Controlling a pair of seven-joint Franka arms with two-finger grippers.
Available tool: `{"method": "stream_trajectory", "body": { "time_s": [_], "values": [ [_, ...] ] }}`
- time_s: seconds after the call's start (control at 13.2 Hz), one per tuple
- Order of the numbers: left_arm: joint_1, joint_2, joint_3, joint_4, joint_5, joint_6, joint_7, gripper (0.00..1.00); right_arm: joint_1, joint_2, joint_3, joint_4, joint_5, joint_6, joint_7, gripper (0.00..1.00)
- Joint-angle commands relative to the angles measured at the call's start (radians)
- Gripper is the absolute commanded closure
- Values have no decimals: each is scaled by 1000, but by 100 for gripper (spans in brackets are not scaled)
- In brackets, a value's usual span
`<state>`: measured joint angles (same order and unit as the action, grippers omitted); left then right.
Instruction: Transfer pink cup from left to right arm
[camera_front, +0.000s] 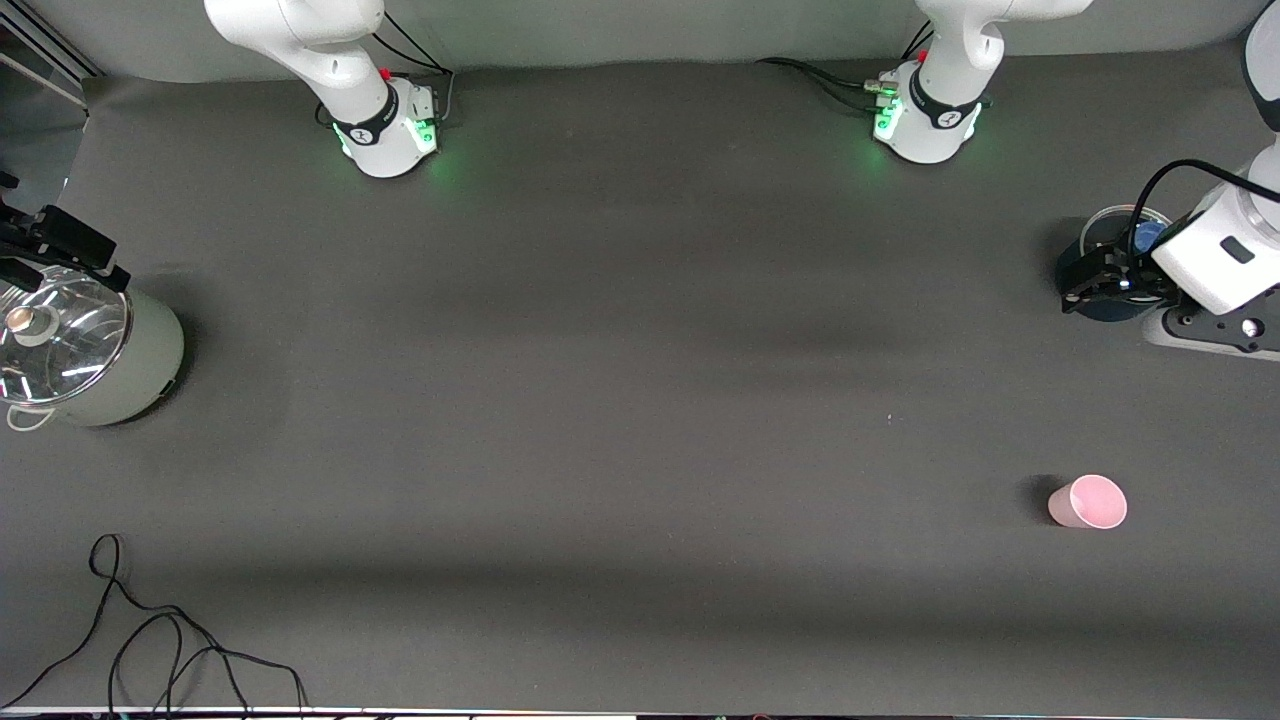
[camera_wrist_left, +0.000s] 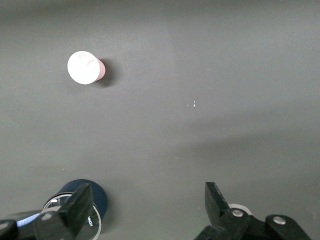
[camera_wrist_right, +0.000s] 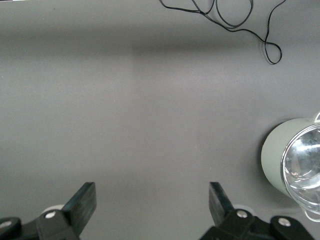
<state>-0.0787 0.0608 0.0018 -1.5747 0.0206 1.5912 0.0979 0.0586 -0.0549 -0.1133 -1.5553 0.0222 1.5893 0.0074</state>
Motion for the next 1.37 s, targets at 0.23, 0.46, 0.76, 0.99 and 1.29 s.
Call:
{"method": "stream_trajectory", "body": {
  "time_s": [0.23, 0.46, 0.76, 0.99, 1.29],
  "values": [
    [-12, 1, 10, 16, -1, -39, -6, 0, 4, 0, -9, 3, 13, -5, -21, 0],
    [-12, -3, 10, 16, -7, -69, -10, 0, 3, 9, -11, 3, 13, -5, -21, 0],
    [-12, -4, 10, 16, -11, -86, -92, 0, 1, 15, -11, 6, 13, -3, -23, 0],
    [-9, 1, 14, 16, -27, -86, -109, 0, -2, 12, -35, 6, 16, -3, -24, 0],
    [69, 20, 12, 15, -67, -68, -90, 0, 0, 15, -37, 14, 18, 3, -23, 0]
  ]
}}
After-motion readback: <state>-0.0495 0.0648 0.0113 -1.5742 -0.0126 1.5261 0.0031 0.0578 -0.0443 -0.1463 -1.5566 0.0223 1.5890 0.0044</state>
